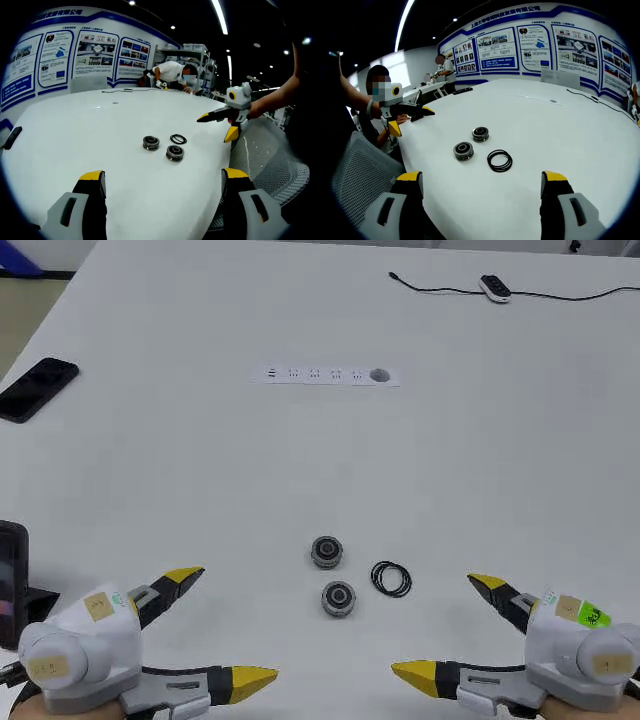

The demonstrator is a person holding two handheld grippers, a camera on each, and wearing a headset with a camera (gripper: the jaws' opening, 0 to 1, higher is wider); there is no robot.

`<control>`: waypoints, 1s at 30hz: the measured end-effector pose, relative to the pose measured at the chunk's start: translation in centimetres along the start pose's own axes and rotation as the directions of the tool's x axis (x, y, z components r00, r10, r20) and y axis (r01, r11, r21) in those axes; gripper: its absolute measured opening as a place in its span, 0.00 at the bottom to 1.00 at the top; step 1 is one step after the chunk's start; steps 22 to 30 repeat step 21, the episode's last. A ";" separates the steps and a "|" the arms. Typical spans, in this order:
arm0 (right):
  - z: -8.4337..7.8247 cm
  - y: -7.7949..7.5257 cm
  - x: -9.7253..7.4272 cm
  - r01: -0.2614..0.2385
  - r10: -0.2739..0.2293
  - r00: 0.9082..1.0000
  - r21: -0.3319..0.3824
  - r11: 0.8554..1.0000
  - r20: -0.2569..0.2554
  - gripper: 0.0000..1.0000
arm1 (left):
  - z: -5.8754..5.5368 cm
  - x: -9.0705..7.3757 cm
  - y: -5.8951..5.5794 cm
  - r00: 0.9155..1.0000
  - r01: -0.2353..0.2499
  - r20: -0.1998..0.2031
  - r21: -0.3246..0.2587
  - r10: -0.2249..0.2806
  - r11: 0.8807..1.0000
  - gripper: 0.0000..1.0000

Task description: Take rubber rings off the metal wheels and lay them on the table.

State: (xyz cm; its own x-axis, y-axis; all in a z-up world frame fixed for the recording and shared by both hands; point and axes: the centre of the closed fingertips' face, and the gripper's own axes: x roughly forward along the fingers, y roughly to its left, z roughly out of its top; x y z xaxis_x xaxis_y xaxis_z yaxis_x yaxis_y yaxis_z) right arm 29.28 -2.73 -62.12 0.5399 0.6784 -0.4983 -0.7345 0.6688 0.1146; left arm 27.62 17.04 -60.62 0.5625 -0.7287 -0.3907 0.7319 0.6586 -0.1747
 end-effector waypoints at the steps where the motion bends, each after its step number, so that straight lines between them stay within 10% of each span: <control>1: 0.0 0.0 0.0 0.001 -0.001 1.000 0.002 1.000 0.000 0.99 | 0.0 0.0 0.0 1.000 -0.001 0.000 -0.001 0.001 1.000 0.98; 30: -0.3 -0.5 0.0 0.010 -0.010 1.000 0.028 1.000 -0.007 0.99 | 0.1 -0.2 0.7 1.000 -0.024 -0.016 0.003 0.024 1.000 0.98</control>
